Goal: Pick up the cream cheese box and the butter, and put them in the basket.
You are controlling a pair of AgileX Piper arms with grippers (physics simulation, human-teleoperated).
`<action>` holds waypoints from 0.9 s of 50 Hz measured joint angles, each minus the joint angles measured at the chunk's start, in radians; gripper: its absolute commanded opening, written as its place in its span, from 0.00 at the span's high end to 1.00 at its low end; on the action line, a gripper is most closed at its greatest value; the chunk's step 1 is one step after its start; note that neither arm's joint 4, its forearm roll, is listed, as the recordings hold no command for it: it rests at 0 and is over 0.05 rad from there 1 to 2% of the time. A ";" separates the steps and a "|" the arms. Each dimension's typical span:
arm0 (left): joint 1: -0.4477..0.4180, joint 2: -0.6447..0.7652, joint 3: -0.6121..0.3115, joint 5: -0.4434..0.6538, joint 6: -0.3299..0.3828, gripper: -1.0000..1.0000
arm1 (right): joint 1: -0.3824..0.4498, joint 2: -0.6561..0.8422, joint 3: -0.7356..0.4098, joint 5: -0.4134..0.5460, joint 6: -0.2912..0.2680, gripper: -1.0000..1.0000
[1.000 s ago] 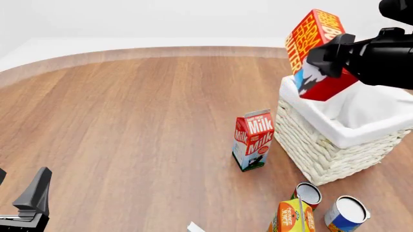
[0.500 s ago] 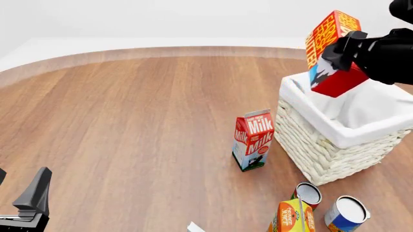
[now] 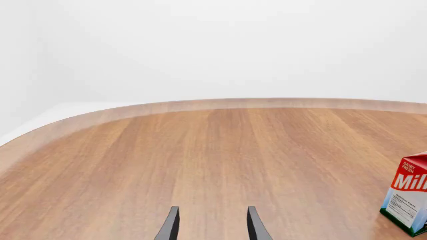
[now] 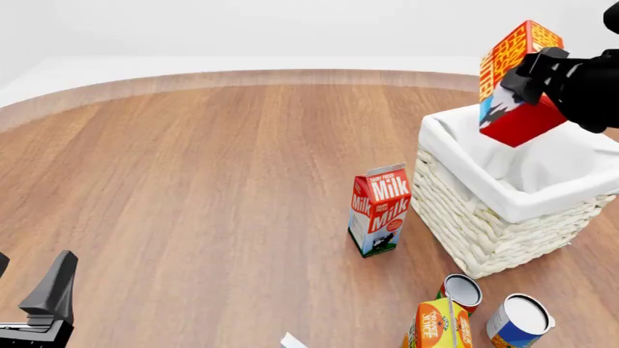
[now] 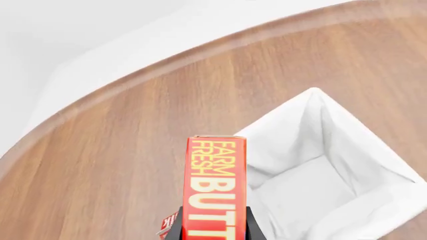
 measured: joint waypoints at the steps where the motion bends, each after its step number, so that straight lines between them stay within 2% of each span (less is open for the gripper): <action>1: 0.000 0.000 0.000 0.000 0.000 0.00 | -0.003 0.001 0.002 -0.002 0.000 1.00; 24: 0.000 0.000 0.000 0.000 0.000 0.00 | -0.076 0.072 0.071 -0.092 -0.003 1.00; 45: 0.000 0.000 0.000 0.000 0.000 0.00 | -0.114 0.117 0.092 -0.130 -0.001 1.00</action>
